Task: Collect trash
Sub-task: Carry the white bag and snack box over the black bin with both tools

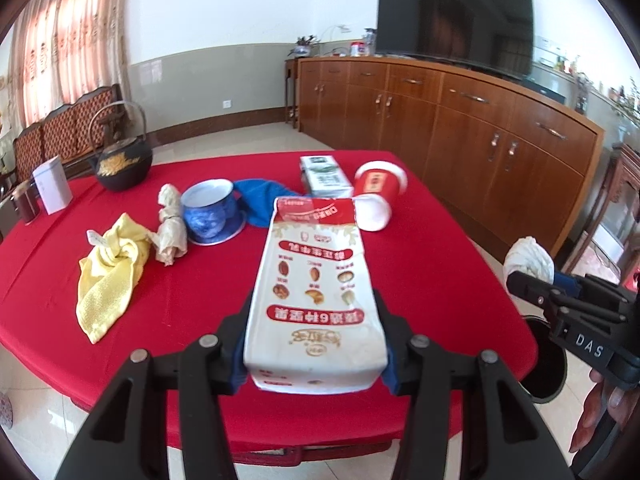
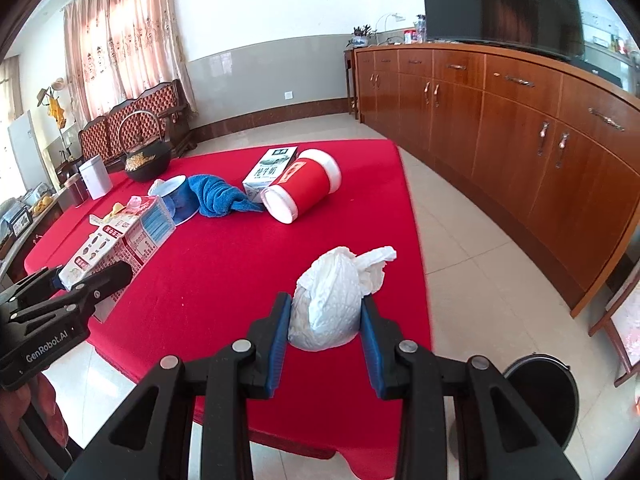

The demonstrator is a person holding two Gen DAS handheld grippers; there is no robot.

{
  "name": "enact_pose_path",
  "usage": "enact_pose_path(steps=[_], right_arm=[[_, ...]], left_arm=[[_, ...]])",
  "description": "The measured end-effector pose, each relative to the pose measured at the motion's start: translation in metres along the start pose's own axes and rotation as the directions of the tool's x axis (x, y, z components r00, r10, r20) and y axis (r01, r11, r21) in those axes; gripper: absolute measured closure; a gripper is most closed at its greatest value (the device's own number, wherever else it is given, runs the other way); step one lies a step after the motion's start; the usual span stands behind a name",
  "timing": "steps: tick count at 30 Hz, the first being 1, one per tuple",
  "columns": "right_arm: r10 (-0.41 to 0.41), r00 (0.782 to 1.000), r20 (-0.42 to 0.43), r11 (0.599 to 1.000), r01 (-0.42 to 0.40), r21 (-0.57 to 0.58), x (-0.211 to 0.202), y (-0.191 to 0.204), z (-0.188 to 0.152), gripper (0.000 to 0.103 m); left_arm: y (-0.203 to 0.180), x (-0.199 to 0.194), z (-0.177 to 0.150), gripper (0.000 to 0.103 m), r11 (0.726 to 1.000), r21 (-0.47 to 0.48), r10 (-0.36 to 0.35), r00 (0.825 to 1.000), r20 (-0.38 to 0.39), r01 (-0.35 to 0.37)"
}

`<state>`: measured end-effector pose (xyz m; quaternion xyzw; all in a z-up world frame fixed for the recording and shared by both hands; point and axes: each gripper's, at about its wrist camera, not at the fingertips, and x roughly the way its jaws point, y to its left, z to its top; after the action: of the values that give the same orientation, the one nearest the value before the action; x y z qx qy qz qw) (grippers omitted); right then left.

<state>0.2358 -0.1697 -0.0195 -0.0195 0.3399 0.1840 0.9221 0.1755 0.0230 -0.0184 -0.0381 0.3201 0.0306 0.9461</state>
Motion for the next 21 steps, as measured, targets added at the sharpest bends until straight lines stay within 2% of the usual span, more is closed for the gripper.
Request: enact_pose_path(steps=[8,21], right_arm=[[-0.063,0.998,0.032,0.998,0.062,0.028,-0.041,-0.032,-0.014,0.067],[-0.146,0.988,0.040,0.985,0.141,0.103,-0.077,-0.099,-0.036,0.067]], left_arm=[[-0.041,-0.012,-0.004,0.051,0.996,0.057,-0.071,0.997,0.006,0.070],[-0.116,-0.012,-0.005,0.051,0.976,0.148,-0.158,0.987,-0.007,0.157]])
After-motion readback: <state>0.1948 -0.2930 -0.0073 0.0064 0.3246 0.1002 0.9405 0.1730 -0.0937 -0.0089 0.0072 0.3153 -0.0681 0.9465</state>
